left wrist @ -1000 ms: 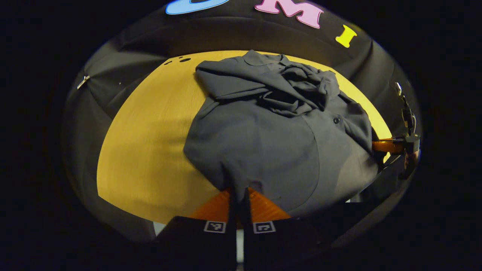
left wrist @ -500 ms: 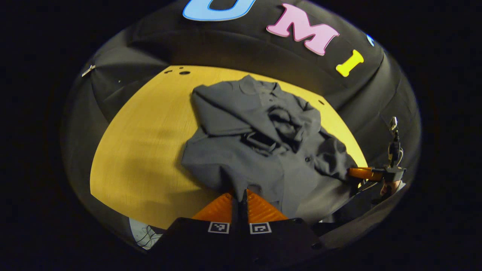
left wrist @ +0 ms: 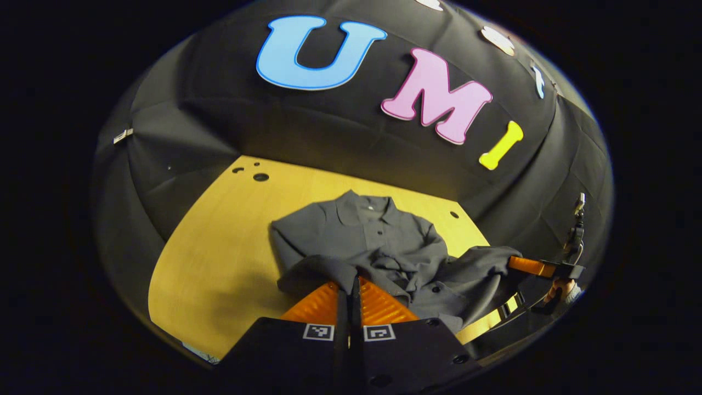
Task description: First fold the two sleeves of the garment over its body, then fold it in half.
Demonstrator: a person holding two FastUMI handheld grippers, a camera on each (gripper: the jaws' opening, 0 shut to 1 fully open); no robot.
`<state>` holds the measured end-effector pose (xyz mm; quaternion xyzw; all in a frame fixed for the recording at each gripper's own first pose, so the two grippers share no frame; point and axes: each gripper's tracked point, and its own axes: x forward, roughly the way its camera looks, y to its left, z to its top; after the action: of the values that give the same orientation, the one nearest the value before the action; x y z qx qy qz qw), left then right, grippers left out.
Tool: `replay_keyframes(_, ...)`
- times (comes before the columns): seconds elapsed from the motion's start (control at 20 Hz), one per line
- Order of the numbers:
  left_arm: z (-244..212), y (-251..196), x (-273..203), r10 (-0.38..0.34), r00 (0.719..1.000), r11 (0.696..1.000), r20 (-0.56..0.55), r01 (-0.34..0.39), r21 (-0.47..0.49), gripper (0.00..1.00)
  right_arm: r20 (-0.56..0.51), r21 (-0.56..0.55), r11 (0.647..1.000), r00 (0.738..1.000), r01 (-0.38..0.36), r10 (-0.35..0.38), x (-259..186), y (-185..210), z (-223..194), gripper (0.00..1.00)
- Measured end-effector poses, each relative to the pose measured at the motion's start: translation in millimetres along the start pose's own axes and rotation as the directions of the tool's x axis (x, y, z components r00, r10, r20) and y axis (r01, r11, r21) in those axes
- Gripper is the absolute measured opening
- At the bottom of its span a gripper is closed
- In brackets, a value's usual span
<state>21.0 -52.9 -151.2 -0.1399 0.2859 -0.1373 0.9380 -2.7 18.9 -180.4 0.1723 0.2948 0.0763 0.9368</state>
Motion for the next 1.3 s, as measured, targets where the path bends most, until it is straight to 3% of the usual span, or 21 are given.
replay_keyframes(0.1, 18, 5, 8, 0.005, 1.000, 1.000, 0.028, -0.005, -0.003, 0.02, 0.029, 0.006, 1.000, 1.000, -0.005, 0.005, 7, 1, 18, 0.06)
replay_keyframes(0.4, 64, 7, 44, 0.010, 0.995, 1.000, 0.102, -0.012, 0.016, 0.05, 0.071, 0.016, 1.000, 0.997, 0.008, -0.009, 48, -10, 59, 0.06)
replay_keyframes(0.75, 108, 30, 123, 0.072, 0.987, 0.987, 0.144, -0.090, 0.130, 0.05, 0.095, -0.050, 0.998, 0.995, 0.037, -0.032, 114, -24, 99, 0.06)
replay_keyframes(1.05, 114, 50, 189, 0.135, 0.982, 0.971, 0.133, -0.158, 0.182, 0.05, 0.061, -0.052, 0.996, 0.996, 0.072, -0.069, 183, -48, 99, 0.06)
replay_keyframes(1.3, 95, 71, 235, 0.199, 0.977, 0.963, 0.075, -0.209, 0.172, 0.05, -0.004, -0.070, 0.992, 0.995, 0.103, -0.103, 227, -67, 71, 0.06)
